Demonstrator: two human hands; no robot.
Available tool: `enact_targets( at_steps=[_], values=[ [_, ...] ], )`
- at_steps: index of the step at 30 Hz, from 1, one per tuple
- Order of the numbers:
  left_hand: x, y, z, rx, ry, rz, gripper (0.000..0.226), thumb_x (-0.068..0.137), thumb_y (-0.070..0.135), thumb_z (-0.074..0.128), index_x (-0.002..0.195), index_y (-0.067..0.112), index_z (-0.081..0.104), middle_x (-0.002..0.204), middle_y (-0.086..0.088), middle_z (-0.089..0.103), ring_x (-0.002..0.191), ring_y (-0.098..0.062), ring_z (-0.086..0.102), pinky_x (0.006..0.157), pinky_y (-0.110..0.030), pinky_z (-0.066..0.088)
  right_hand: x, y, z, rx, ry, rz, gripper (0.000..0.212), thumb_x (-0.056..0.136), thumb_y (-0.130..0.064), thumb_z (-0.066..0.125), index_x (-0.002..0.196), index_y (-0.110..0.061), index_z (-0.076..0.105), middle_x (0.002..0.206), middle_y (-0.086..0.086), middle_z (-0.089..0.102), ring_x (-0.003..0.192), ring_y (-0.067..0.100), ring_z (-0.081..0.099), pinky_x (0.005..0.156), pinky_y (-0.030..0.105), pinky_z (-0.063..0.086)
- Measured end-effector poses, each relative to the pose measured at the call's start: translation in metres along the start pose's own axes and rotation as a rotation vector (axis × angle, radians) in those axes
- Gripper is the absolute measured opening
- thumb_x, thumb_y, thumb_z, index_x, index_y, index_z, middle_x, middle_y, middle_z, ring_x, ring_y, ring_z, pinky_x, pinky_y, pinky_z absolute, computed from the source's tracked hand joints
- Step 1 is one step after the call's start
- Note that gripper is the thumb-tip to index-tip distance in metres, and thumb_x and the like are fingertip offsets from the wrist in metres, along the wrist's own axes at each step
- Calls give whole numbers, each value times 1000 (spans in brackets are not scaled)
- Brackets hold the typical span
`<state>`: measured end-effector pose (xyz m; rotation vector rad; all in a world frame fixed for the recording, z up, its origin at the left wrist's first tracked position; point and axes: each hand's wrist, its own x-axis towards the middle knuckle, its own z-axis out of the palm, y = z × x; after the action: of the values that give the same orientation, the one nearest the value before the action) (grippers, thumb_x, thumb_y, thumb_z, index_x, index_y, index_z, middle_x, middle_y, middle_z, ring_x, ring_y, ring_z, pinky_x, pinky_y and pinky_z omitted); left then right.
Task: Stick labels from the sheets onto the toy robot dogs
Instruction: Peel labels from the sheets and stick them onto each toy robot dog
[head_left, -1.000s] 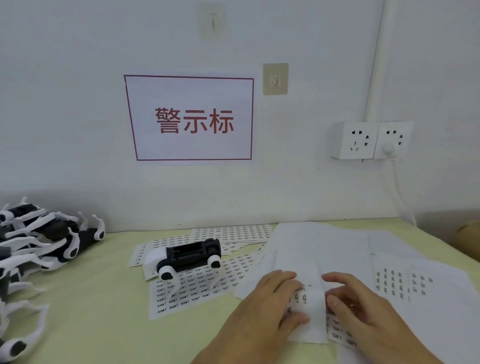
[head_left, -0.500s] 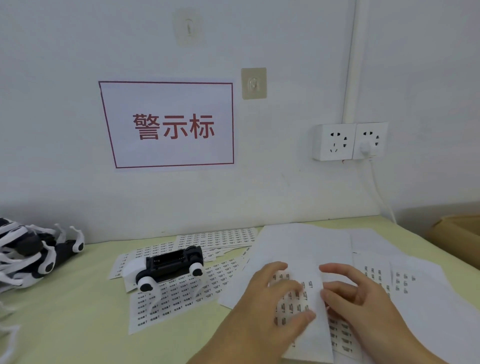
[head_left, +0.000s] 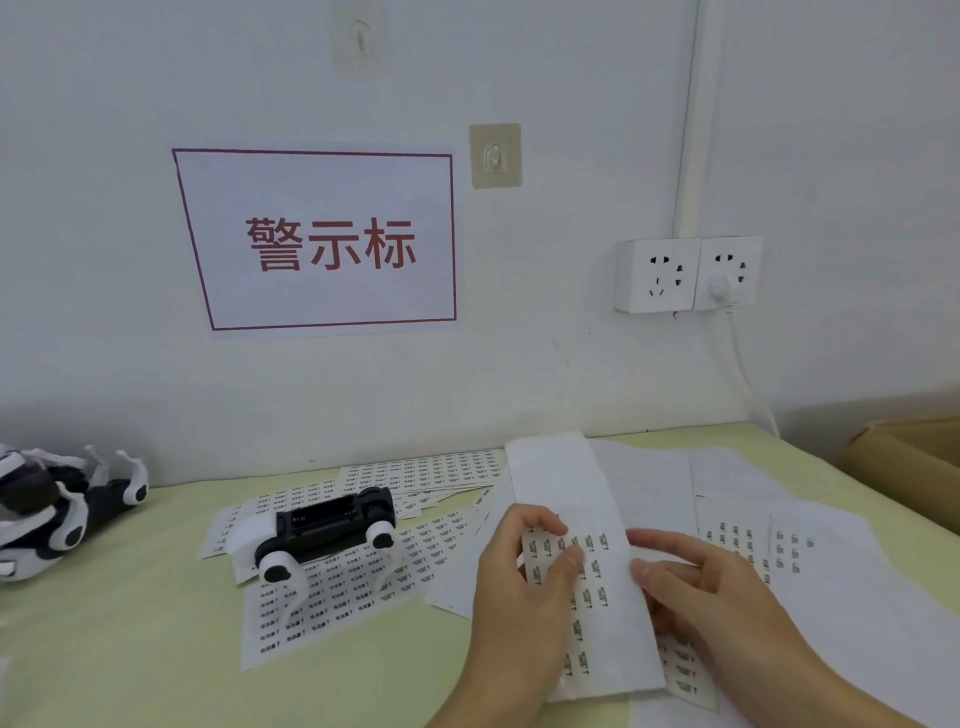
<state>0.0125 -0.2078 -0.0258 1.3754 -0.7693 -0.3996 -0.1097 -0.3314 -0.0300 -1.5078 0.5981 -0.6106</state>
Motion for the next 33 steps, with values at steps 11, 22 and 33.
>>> enact_targets(
  at_steps=[11,22,33],
  values=[
    [-5,-7,10,341,26,143,15,90,29,71,90,38,60,120,23,41,109,3,49,81,-4,39,-6,-5,3,-84,-30,-33,16,92,-15,64,81,-14,77,86,13,76,80,28,75,67,33,58],
    [-9,-12,15,636,-10,565,10,88,24,61,91,24,72,94,18,61,97,4,48,89,-21,33,-11,-5,6,-195,-15,-123,23,88,-21,68,76,-3,72,83,31,66,68,25,57,68,38,41],
    [-11,-15,17,762,-10,610,12,93,22,60,89,16,69,92,6,63,88,-15,55,81,-28,42,-13,-2,6,-321,-92,-192,31,97,-10,57,71,0,71,57,17,54,55,13,42,54,26,31]
  ],
)
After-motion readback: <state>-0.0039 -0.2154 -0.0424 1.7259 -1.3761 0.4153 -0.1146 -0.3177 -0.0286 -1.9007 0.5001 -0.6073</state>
